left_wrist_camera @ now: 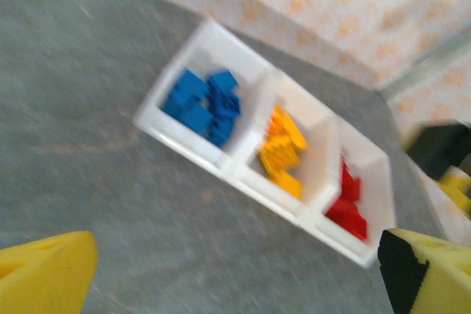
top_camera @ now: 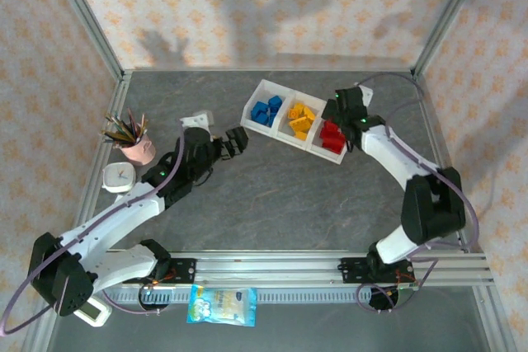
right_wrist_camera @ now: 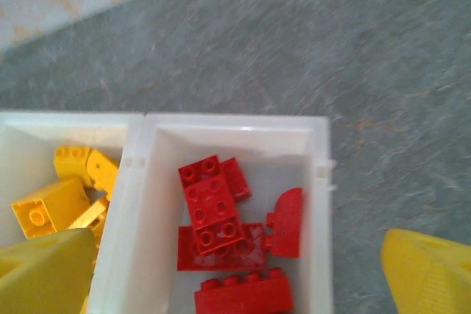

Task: Sort the legos into containers by color
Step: Reset both arms

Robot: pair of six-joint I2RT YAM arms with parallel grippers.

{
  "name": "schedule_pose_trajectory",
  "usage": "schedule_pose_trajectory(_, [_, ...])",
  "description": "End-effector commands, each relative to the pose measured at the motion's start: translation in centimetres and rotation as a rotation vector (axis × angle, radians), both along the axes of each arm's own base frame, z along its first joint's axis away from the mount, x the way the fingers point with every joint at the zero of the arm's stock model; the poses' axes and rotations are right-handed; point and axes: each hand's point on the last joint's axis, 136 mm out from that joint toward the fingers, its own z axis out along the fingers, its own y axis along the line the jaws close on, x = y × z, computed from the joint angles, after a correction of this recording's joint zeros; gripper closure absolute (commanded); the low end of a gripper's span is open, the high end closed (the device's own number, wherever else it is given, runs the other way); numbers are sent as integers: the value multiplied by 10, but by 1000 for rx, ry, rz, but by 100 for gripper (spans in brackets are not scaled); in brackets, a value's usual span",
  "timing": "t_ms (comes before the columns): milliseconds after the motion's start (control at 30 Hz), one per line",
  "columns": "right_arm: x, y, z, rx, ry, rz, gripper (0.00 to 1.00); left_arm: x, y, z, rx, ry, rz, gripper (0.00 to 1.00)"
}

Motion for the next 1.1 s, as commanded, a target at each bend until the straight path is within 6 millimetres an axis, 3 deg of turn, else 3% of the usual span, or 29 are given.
schedule_pose_trajectory(0, [-15,-51,28,-36,-139,-185,0,11,66,18,166,-75,202,1])
schedule_pose_trajectory(100, [-41,-91,31,-84,-217,-325,0,15,119,15,278,-93,360,1])
schedule_pose_trajectory(200, [-69,-123,17,-135,-280,-424,0,15,165,4,402,-91,497,1])
schedule_pose_trajectory(333, [-88,-131,-16,-154,-376,-392,0,12,206,-21,564,-103,611,1])
schedule_pose_trajectory(467, [-87,-123,-50,-175,-368,-312,0,9,229,-56,600,-105,644,1])
schedule_pose_trajectory(567, [-65,-108,-53,-161,-361,-205,0,9,230,-73,581,-166,625,1])
schedule_pose_trajectory(733, [-43,-93,-43,-189,-443,-85,0,11,216,-81,578,-301,545,1])
schedule_pose_trajectory(800, [-43,-86,-38,-190,-499,-20,0,17,210,-79,567,-333,509,1])
schedule_pose_trajectory(867, [-48,-83,-49,-176,-508,12,0,31,205,-84,558,-302,465,1])
schedule_pose_trajectory(967, [-55,-76,-47,-177,-561,56,0,36,182,-87,546,-372,335,1])
schedule_pose_trajectory(1067, [-51,-76,-50,-176,-538,55,0,35,192,-97,539,-378,401,0])
